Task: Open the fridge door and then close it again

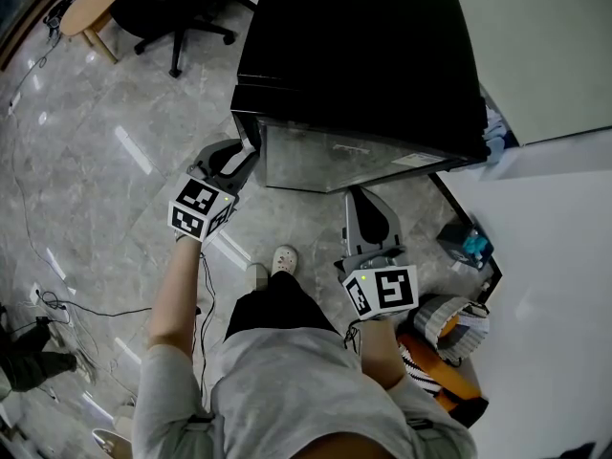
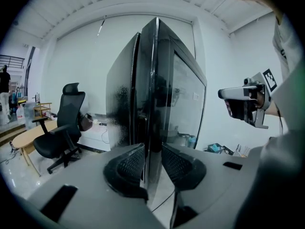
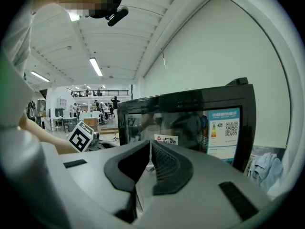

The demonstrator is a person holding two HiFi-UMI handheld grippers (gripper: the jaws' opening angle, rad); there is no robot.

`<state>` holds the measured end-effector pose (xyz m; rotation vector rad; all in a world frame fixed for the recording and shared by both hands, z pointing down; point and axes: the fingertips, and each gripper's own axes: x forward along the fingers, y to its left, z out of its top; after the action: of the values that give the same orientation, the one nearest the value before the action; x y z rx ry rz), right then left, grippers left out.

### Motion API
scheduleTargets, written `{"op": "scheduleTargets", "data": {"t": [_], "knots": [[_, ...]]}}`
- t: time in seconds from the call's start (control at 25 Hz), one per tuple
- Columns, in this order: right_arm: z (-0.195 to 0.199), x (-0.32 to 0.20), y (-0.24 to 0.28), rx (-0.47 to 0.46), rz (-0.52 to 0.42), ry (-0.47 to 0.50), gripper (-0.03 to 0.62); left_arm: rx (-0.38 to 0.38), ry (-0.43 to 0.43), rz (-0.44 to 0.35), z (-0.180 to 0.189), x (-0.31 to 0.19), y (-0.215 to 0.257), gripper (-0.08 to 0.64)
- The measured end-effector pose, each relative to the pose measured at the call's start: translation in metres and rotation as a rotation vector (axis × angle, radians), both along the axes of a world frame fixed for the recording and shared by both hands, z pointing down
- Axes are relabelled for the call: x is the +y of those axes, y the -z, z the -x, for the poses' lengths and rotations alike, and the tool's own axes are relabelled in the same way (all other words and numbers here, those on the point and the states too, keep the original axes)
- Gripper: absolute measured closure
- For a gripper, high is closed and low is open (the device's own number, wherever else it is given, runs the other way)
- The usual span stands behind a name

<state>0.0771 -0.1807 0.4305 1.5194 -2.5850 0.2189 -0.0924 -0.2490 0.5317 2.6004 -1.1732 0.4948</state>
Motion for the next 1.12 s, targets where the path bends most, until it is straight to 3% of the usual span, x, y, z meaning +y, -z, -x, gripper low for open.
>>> {"op": "scheduleTargets", "data": {"t": [0.64,1.12], "knots": [[-0.019,0.014,0.009,0.004,-0.014,-0.044,0.566,-0.034,0.051,0.003,0.000,0.002,0.002,0.445],[-0.027,0.030,0.013,0.017,-0.022,-0.071,0.566,0.016,-0.011,-0.014,-0.012,0.089,0.005,0.474]]}}
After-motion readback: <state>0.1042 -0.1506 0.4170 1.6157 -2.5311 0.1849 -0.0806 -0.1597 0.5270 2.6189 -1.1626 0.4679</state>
